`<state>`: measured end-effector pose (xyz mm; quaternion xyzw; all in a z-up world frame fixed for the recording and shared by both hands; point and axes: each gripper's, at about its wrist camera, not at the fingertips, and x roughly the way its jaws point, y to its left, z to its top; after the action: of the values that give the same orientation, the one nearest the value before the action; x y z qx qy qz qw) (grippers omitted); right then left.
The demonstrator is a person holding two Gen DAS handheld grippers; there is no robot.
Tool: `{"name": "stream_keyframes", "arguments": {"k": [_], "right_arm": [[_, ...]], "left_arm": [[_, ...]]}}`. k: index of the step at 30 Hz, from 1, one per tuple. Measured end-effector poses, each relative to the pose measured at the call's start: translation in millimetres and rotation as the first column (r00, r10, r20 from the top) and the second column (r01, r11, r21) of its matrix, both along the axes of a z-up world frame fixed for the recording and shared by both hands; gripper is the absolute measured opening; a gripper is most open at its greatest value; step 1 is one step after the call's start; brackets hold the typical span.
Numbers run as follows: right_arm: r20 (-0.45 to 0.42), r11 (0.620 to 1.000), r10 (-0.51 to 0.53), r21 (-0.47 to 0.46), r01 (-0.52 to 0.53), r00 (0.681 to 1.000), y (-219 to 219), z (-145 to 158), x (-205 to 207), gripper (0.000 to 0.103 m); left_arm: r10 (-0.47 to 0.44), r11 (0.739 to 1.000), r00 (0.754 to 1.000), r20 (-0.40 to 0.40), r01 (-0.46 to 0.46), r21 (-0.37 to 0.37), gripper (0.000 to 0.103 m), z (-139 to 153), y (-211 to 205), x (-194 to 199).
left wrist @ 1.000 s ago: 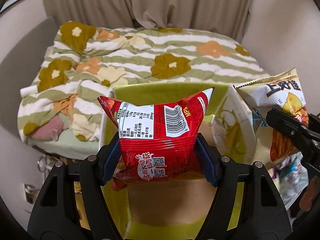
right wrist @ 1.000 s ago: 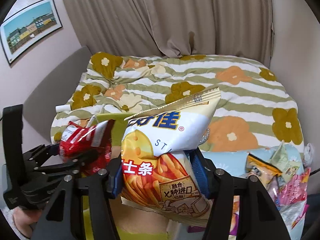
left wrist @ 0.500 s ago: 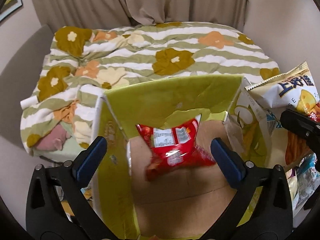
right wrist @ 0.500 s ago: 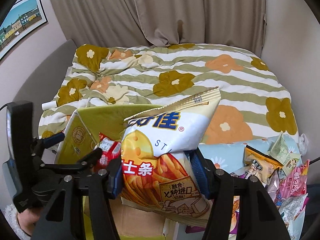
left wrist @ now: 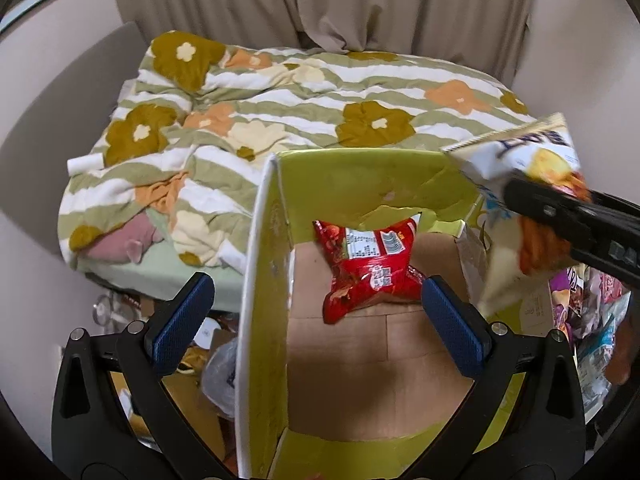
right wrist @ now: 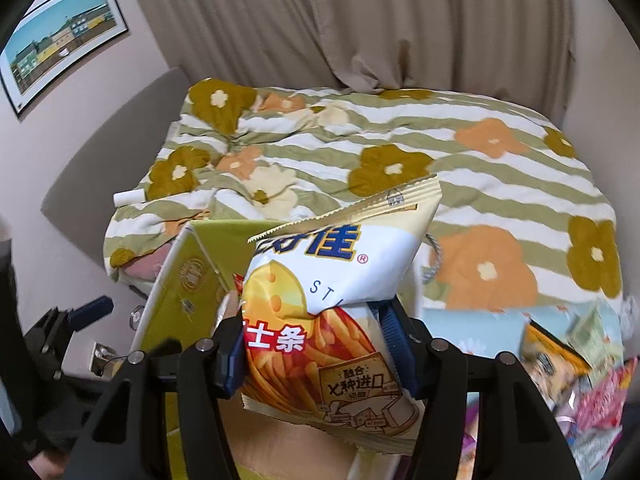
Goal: Organize snacks
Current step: 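Lower the white-yellow fries bag into the box and open the right tool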
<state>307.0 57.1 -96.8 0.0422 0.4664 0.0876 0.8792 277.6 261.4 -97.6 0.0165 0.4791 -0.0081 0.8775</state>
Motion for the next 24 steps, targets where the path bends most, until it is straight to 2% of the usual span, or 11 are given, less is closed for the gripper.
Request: {"name": "stream_keyframes", "arguments": {"k": [4, 6, 7, 9, 14, 19, 24], "right_arm": [[-0.017, 1.0, 0.019, 0.0, -0.019, 1.0, 10.4, -12.7, 14.8, 0.055], [-0.007, 1.0, 0.01, 0.001, -0.01, 1.0, 12.4, -18.6, 18.3, 0.062], [-0.003, 1.0, 0.006, 0.003, -0.006, 1.0, 11.6, -19.9, 19.1, 0.067], [0.011, 1.0, -0.004, 0.0, 0.004, 1.0, 10.4, -22.3, 20.1, 0.103], [0.058, 1.0, -0.011, -0.022, 0.012, 0.998, 4.0, -21.6, 11.7, 0.103], [0.045, 1.0, -0.009, -0.018, 0.009, 0.999, -0.4, -19.2, 7.8, 0.103], [0.058, 1.0, -0.012, -0.006, 0.013, 0.998, -1.9, -5.4, -3.8, 0.103]], "left_arm": [[0.021, 1.0, 1.0, -0.003, -0.021, 0.011, 0.103, -1.8, 5.6, -1.6], [0.029, 1.0, 1.0, -0.008, -0.029, 0.007, 0.103, -3.9, 8.0, -1.1], [0.035, 0.999, 0.999, -0.011, -0.035, 0.004, 0.103, -5.2, 9.2, -0.9], [0.04, 0.999, 0.999, -0.022, -0.04, -0.004, 0.103, -7.7, 10.7, -0.5], [0.054, 0.998, 0.998, -0.037, -0.055, -0.02, 0.103, -11.1, 13.5, -3.5], [0.061, 0.998, 0.997, -0.042, -0.062, -0.032, 0.103, -11.5, 14.5, -6.5], [0.059, 0.998, 0.998, -0.011, -0.059, -0.033, 0.103, 2.7, 11.8, -14.6]]}}
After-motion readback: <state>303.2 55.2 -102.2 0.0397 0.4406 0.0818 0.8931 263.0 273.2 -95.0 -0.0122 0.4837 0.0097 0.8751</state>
